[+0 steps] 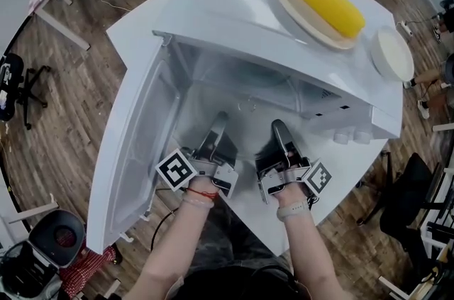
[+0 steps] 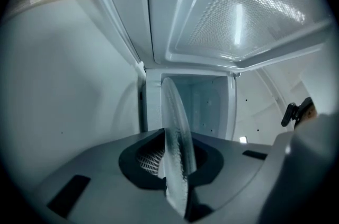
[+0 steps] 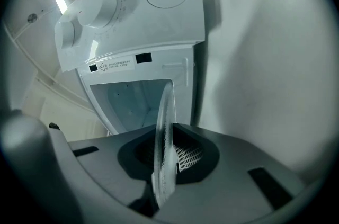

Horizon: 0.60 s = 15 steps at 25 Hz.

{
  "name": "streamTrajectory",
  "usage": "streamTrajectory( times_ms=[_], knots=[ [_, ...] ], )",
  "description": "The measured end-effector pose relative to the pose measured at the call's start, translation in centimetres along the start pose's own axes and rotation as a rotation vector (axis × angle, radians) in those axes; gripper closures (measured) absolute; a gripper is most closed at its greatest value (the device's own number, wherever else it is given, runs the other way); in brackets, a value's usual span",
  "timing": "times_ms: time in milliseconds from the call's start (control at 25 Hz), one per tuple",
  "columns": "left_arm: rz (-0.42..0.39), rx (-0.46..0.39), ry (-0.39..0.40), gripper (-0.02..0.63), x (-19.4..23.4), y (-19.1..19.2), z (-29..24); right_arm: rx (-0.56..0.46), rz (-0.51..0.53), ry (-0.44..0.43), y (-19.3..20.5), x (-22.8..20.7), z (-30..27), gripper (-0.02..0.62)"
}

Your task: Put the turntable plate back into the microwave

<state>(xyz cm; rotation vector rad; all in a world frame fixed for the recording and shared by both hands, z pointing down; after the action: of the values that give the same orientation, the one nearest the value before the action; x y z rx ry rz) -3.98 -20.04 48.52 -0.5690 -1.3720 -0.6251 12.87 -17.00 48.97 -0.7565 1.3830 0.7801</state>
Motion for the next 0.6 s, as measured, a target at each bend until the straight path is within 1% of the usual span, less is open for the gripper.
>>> streamTrajectory(
  times_ms=[200, 440, 600],
  knots=[
    [0.012, -0.004, -0.005, 0.571, -0.2, 0.3, 0.1, -0.035, -0.006, 0.023, 0.0, 0.2, 0.0, 0.552],
    [0.008, 0.062, -0.009, 0.571, -0.5, 1.3, 0.3, -0.052, 0.022, 0.034, -0.7, 0.9, -0.5, 0.552],
    [0.039, 0.080, -0.002, 0.571, -0.7, 2.0, 0.0, -0.080, 0.010, 0.042, -1.3, 1.0, -1.0, 0.552]
  ],
)
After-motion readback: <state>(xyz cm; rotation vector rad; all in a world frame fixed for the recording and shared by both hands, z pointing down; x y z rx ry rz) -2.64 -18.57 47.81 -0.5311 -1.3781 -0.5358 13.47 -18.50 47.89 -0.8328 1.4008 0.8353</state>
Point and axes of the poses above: the fingertips, and each gripper's own axes: z backward along the fingers, x to its left, y out of its underside, the point moved 3 cm from there along z, backward along the fingers, and after that the axes turned 13 degrees about x, right-handed, at the moved point
